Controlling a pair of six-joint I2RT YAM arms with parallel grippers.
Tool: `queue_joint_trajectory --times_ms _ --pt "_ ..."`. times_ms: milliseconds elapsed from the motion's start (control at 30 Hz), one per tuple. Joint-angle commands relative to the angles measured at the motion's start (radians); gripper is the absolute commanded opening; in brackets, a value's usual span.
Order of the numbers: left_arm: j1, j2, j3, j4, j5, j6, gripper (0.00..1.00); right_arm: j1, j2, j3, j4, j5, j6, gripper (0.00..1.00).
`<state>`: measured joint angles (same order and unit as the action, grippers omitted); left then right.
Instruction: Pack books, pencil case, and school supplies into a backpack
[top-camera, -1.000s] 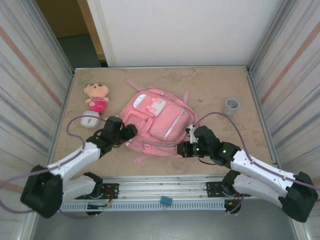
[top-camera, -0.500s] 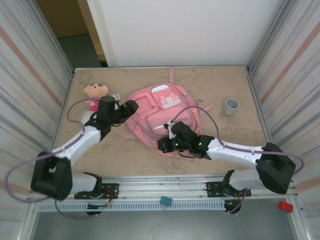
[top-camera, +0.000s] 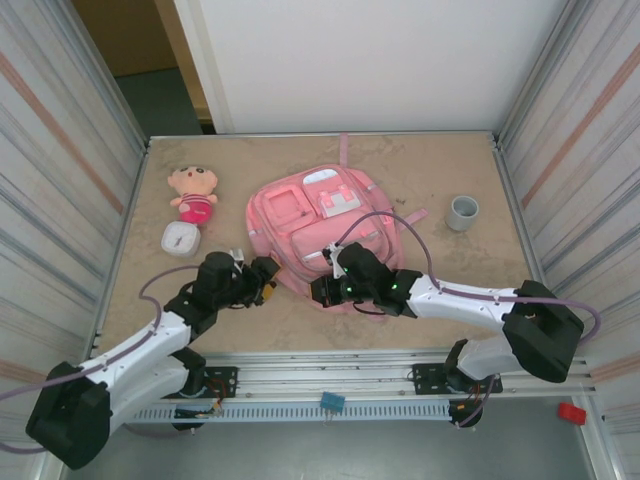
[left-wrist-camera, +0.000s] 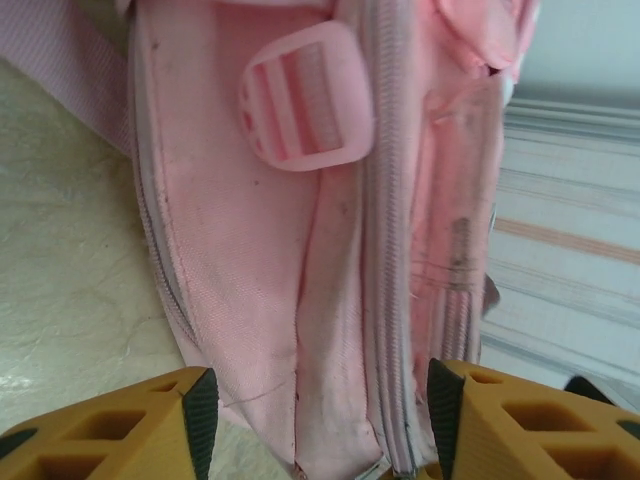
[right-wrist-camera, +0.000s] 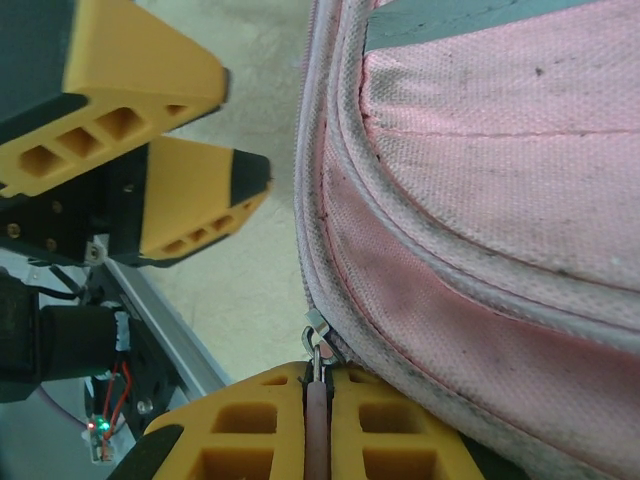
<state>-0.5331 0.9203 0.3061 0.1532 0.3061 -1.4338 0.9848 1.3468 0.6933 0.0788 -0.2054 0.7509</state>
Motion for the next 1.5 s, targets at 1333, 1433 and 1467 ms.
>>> queue_joint_trajectory --times_ms 1333,1433,1467 --pt "0.0 -0.118 0.306 -0.342 0.022 1.295 0.62 -0.185 -0.22 0.012 -0.175 -0.212 -0.189 0.0" --pt "-0.164 -0.118 0.34 -0.453 0.104 1.78 0.59 -0.186 -0.211 0.017 -0.173 -0.221 -0.192 0.0" --pt "-0.222 -0.1 0.347 -0.486 0.064 1.891 0.58 -0.185 -0.21 0.017 -0.169 -0.226 -0.192 0.0"
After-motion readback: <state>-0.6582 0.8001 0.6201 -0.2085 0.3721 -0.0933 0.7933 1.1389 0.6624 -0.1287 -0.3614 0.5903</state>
